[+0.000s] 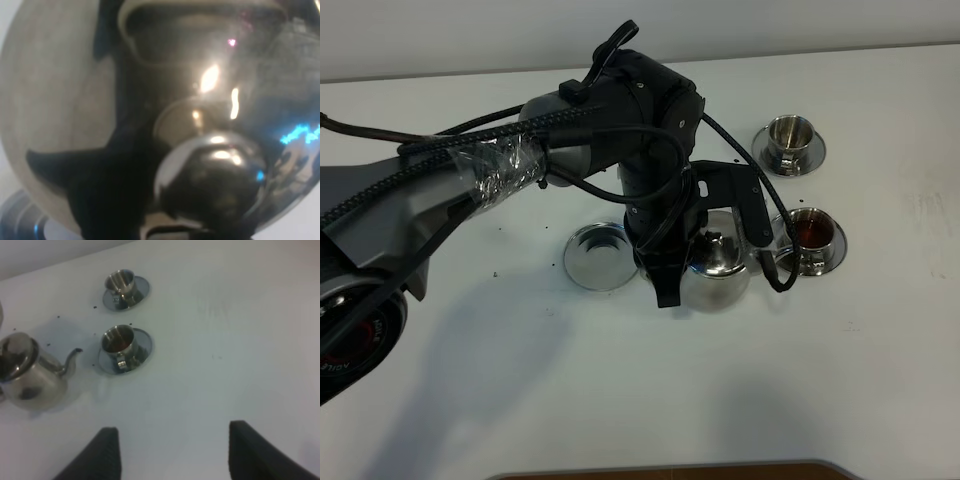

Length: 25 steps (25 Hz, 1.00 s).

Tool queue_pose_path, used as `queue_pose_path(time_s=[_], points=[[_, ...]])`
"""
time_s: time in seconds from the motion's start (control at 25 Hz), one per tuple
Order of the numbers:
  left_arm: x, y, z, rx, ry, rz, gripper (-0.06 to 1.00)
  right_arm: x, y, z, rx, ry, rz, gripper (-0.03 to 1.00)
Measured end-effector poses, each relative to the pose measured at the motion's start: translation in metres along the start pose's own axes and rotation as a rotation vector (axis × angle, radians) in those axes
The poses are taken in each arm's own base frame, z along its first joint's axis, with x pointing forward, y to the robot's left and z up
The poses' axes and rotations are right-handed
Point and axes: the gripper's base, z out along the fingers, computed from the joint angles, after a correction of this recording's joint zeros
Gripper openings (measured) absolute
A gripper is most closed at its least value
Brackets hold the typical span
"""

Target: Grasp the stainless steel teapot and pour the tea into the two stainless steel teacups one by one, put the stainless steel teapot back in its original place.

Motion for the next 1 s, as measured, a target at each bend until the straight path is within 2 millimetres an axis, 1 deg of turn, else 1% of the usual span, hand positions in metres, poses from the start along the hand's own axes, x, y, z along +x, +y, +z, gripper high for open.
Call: queue_pose_path(time_s=[0.12, 0.4, 0.48, 0.6, 0.76, 1.0], points=[[-0.002, 0.008, -0.015, -0.027, -0.025, -0.042, 0.24, 0.000, 0.000, 0.000, 0.000, 0.000, 0.000, 0.48], [-0.008, 0.036, -0.063, -0.170, -0.163, -0.088, 0.24, 0.000, 0.000, 0.000, 0.000, 0.000, 0.000, 0.48], [-0.006, 0.045, -0.070, -0.228, -0.194, -0.086, 0.24, 0.000, 0.000, 0.000, 0.000, 0.000, 0.000, 0.48], [-0.002, 0.059, -0.075, -0.327, -0.224, -0.073, 0.24, 0.000, 0.000, 0.000, 0.000, 0.000, 0.000, 0.48], [0.002, 0.083, -0.067, -0.428, -0.280, -0.083, 0.24, 0.000, 0.000, 0.000, 0.000, 0.000, 0.000, 0.48], [0.007, 0.131, -0.028, -0.505, -0.308, -0.111, 0.24, 0.000, 0.000, 0.000, 0.000, 0.000, 0.000, 0.48]])
